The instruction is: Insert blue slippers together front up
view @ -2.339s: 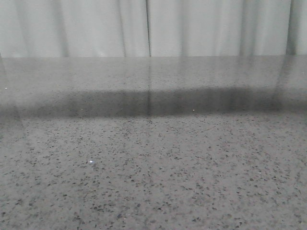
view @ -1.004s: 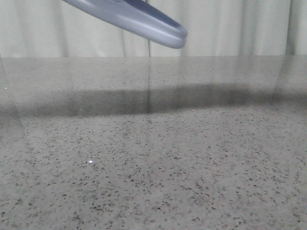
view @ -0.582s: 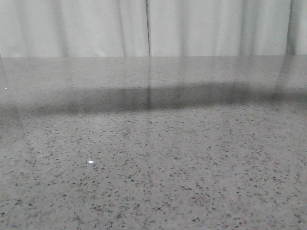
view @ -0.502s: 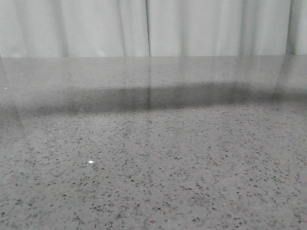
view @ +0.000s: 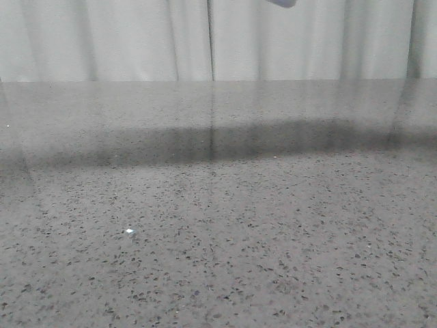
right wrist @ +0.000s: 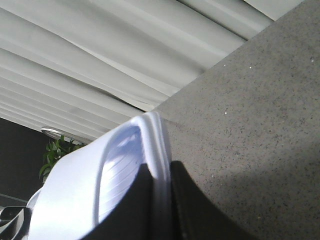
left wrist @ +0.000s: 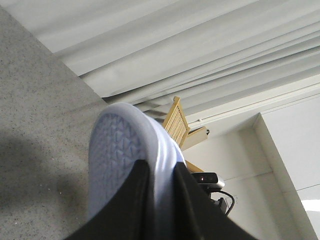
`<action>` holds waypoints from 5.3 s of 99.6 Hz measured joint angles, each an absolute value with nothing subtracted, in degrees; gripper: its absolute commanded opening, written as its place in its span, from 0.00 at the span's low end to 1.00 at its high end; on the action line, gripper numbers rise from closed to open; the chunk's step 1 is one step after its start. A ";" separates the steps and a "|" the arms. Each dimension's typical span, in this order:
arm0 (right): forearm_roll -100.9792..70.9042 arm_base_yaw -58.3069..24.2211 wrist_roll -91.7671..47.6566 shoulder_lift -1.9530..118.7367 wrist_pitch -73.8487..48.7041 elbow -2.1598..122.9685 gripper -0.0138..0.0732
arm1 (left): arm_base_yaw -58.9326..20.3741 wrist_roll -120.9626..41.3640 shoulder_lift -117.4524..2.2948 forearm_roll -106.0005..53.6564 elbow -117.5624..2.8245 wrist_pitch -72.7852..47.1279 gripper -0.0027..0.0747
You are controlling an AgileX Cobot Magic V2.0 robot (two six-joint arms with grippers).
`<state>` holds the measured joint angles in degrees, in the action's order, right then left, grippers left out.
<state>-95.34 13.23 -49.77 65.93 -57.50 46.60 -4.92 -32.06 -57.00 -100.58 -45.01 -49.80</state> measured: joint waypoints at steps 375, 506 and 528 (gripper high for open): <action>-103.07 5.43 -64.53 75.49 -59.83 36.97 0.04 | -4.92 -31.36 -56.77 -102.31 -45.20 -55.65 0.06; -103.29 1.54 -84.99 75.76 -57.21 37.12 0.09 | -4.92 -29.84 -56.42 -102.28 -45.20 -57.64 0.06; -102.63 1.54 -84.66 75.76 -56.29 38.31 0.39 | -4.92 -29.84 -56.42 -102.52 -45.20 -57.73 0.06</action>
<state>-102.63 1.54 -84.66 75.76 -56.29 38.31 -4.92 -29.84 -56.42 -102.52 -45.20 -57.73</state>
